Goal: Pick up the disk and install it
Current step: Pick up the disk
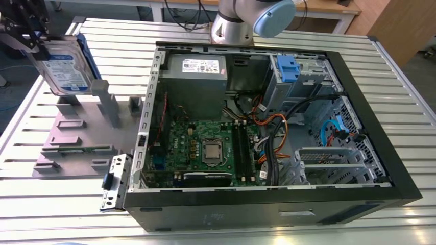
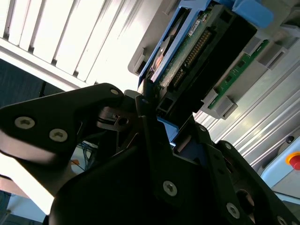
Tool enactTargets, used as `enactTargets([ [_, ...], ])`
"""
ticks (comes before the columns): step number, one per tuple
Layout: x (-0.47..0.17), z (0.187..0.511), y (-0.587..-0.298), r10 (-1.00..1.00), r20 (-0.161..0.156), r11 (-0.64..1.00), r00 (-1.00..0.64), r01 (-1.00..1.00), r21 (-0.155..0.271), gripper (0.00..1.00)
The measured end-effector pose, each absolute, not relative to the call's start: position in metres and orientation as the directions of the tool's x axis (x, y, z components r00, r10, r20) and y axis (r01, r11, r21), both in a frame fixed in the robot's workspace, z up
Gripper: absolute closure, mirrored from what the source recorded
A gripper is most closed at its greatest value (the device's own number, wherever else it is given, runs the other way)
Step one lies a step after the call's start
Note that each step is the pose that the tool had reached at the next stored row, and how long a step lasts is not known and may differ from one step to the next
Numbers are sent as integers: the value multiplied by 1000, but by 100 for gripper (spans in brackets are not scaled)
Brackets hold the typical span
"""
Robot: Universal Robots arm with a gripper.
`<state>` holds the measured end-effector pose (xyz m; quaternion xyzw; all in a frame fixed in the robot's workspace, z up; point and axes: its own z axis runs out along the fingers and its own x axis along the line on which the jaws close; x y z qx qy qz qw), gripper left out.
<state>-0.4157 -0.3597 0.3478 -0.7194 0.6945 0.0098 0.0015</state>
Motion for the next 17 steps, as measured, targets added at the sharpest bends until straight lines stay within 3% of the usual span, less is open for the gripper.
enactTargets([
  [17,-416,352,-360,-999,-16,-35,35,-999,11,64],
])
